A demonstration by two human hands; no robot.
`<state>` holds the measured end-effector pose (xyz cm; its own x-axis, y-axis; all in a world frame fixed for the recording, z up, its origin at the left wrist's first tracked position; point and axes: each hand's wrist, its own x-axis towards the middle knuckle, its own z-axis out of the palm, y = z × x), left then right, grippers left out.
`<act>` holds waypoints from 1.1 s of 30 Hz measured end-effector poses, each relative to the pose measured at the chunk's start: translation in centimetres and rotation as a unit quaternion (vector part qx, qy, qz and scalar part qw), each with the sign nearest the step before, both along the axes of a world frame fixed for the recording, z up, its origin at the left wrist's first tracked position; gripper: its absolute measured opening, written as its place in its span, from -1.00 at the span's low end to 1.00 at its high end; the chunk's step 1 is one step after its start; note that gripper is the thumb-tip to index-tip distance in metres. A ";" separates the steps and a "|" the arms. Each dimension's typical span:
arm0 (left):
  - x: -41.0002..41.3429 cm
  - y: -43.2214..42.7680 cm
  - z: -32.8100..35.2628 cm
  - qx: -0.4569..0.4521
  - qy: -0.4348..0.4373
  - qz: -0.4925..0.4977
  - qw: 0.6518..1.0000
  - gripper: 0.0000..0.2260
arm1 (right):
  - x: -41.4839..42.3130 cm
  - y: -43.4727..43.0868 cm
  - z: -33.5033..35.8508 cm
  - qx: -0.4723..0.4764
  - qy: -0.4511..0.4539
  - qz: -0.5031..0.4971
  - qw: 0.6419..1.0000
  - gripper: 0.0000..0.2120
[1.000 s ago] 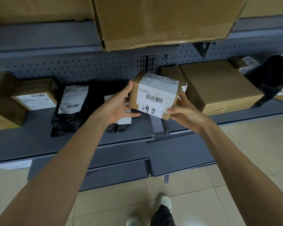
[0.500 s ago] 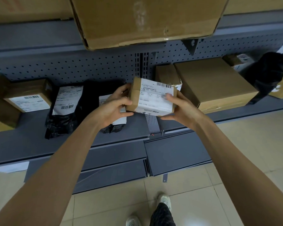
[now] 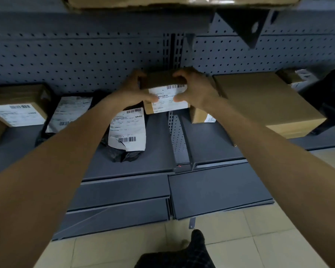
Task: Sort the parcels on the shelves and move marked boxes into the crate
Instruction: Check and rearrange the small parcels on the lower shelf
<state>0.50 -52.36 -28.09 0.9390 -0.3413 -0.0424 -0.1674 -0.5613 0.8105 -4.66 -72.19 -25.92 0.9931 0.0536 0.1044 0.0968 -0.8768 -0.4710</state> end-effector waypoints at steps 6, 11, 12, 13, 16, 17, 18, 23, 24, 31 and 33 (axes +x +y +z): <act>2.8 -1.2 -3.5 0.093 -0.056 0.026 0.994 -0.36 | 2.6 0.9 -3.2 -0.172 -0.005 -0.004 0.985 -0.41; 3.6 -2.0 -5.0 0.127 -0.073 0.032 0.989 -0.35 | 3.3 1.4 -5.0 -0.248 0.007 -0.021 0.968 -0.38; 3.5 -2.1 -5.1 0.130 -0.076 0.034 0.988 -0.34 | 3.3 1.5 -5.2 -0.255 0.009 -0.025 0.967 -0.36; 3.5 -2.2 -5.1 0.133 -0.079 0.036 0.987 -0.34 | 3.3 1.5 -5.3 -0.258 0.009 -0.028 0.966 -0.35; 3.0 -2.4 -4.6 0.169 -0.077 0.033 0.982 -0.33 | 2.8 1.4 -5.0 -0.247 0.005 -0.023 0.969 -0.41; 2.8 -2.5 -4.3 0.185 -0.072 0.030 0.980 -0.33 | 2.5 1.1 -4.6 -0.234 0.001 -0.024 0.972 -0.44; 2.5 -2.8 -3.9 0.200 -0.069 0.031 0.977 -0.33 | 2.1 0.8 -4.1 -0.216 -0.006 -0.029 0.976 -0.47; -1.4 -6.1 -1.0 0.136 -0.180 0.110 0.968 -0.50 | 0.1 -2.6 -1.0 -0.047 -0.063 -0.161 0.984 -0.60; -2.7 -7.4 -0.7 0.111 -0.216 0.103 0.965 -0.60 | -0.2 -3.3 -0.5 0.007 -0.048 -0.196 0.979 -0.62; -7.1 -15.7 -1.9 0.073 -0.027 0.029 0.997 -0.45 | -1.8 -6.9 0.3 0.092 0.075 -0.263 0.957 -0.78; -6.8 -16.6 -2.4 0.080 0.028 0.031 0.996 -0.33 | -2.4 -6.7 -0.5 0.105 0.121 -0.243 0.957 -0.67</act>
